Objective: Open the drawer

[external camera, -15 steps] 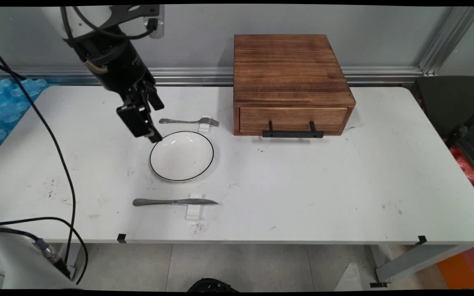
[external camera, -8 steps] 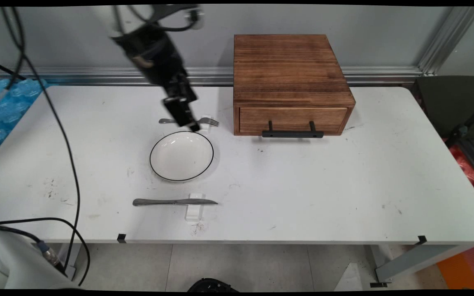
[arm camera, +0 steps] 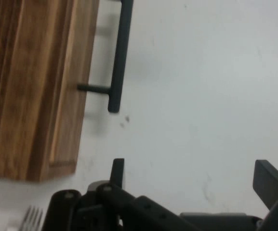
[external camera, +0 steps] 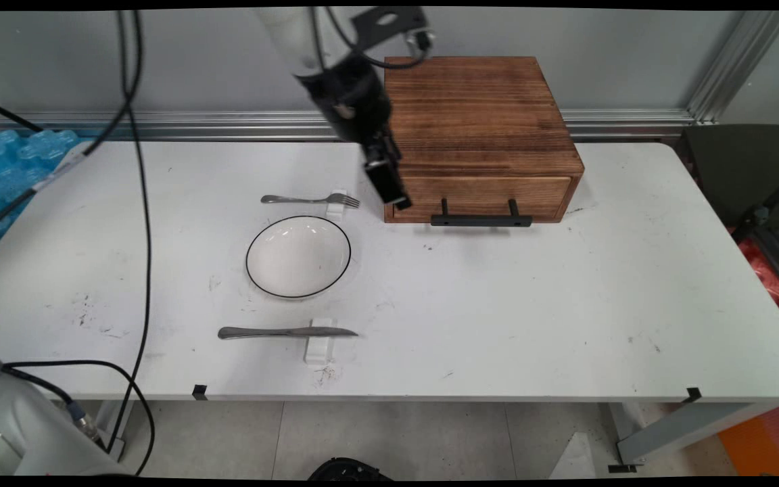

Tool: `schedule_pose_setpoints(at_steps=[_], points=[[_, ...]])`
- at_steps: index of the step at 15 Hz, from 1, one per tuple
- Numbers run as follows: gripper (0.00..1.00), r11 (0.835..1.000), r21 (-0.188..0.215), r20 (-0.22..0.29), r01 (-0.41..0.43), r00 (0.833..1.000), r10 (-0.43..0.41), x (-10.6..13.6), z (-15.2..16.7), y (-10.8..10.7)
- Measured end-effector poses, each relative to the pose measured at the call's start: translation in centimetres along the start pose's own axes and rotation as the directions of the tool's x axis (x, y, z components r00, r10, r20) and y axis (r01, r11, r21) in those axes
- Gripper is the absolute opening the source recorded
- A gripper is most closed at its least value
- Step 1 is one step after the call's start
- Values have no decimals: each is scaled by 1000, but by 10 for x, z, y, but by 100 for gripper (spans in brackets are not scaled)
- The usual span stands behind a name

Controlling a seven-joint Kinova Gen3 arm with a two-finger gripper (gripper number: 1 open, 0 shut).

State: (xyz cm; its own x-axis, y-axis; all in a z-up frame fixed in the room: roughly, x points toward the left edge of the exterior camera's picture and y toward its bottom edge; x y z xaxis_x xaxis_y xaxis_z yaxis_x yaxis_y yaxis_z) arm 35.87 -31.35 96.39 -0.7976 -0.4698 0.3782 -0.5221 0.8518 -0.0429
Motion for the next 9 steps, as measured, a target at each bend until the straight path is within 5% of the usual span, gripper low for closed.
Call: schedule_pose_setpoints(at_steps=[9], points=[[100,995,27,-7,-96,995,96,48,92,-18]])
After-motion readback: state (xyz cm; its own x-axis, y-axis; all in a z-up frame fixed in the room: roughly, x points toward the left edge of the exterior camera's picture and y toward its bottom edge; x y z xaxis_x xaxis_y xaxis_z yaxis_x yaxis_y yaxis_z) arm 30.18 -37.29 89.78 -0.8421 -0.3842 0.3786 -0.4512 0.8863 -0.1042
